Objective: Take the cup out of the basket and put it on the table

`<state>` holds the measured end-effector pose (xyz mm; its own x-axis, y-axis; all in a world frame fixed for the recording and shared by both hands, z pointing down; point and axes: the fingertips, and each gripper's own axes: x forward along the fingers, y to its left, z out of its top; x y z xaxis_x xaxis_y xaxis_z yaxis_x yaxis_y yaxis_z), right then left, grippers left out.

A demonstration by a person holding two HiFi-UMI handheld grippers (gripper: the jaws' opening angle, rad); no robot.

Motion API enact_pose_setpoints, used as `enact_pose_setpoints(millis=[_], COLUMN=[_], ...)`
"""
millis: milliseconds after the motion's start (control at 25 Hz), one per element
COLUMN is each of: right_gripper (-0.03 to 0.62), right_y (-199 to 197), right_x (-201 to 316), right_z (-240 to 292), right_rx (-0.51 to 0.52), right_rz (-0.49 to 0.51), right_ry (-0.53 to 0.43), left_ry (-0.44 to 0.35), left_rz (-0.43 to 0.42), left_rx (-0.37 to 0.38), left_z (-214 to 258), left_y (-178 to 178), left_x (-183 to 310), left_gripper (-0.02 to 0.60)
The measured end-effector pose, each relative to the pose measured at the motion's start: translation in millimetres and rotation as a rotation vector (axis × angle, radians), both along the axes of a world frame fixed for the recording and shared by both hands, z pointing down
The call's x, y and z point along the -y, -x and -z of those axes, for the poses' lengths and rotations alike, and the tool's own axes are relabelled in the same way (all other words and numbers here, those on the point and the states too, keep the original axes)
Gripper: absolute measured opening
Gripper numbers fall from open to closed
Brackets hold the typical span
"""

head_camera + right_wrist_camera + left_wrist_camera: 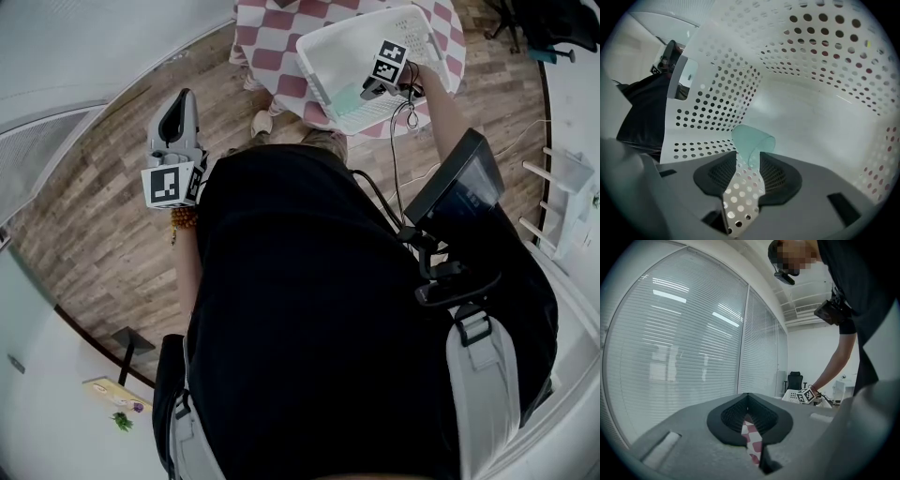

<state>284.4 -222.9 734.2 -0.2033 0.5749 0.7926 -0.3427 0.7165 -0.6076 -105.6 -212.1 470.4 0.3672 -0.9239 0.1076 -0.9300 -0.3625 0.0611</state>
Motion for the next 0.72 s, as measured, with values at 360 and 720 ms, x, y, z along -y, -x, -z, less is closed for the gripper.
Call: enact_pose_setpoints(millis=[360,720], right_gripper=[0.16,0.1], right_y=[16,32], right_x=[-14,-19], right_z=[-15,-17], right_rx=[-0.006,-0.006], right_rz=[-0.007,0.003], right_ry=[0.041,0.056], left_ry=[0.006,0.014], left_rz=[0.017,0.004], left_rx=[-0.001,0.005], left_z=[-2,-3], left_y=[4,1], left_x=[-2,0], left_gripper=[0.006,0.006])
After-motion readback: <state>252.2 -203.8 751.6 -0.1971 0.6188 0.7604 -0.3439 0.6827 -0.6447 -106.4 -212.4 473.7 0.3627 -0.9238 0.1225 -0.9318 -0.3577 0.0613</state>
